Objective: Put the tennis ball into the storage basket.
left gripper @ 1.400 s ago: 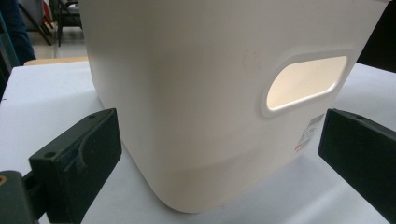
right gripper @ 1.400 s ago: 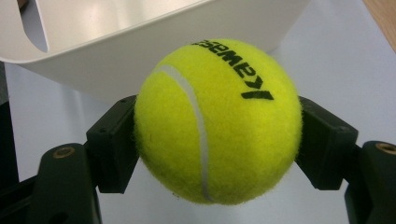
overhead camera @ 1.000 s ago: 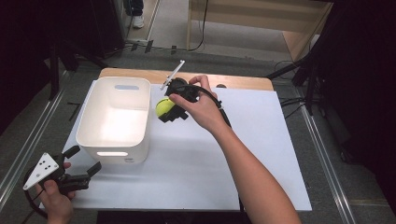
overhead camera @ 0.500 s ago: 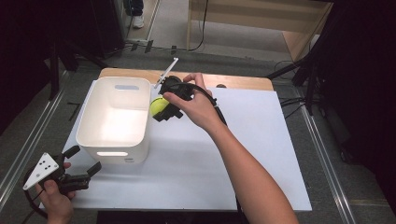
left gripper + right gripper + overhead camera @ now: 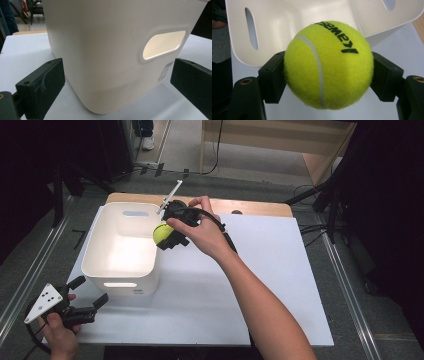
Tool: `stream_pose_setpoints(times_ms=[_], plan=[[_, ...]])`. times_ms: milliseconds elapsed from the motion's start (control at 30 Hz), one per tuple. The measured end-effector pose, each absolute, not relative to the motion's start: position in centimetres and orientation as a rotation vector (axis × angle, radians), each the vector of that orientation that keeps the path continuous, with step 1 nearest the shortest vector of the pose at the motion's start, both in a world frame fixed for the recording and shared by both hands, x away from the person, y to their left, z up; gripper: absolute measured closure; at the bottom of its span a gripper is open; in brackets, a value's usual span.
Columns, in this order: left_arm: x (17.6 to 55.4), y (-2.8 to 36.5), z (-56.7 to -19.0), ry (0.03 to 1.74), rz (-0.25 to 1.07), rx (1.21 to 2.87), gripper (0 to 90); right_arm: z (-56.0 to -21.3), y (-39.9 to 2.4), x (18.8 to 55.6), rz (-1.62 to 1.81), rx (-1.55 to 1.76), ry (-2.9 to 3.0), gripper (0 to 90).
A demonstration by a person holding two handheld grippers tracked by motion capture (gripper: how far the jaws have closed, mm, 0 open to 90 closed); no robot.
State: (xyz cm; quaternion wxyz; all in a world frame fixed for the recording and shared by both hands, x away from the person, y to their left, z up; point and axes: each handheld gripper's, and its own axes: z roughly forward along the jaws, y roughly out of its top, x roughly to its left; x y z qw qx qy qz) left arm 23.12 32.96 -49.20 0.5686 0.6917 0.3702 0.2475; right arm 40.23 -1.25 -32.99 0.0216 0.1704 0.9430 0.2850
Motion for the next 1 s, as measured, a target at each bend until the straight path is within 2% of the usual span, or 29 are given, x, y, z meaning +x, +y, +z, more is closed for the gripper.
stream_pose_setpoints(times_ms=[1000], plan=[[23.1,33.0,-49.2,0.871,0.576,1.626,0.0,-32.6,2.4,39.7,0.885,0.457,2.954,23.3]])
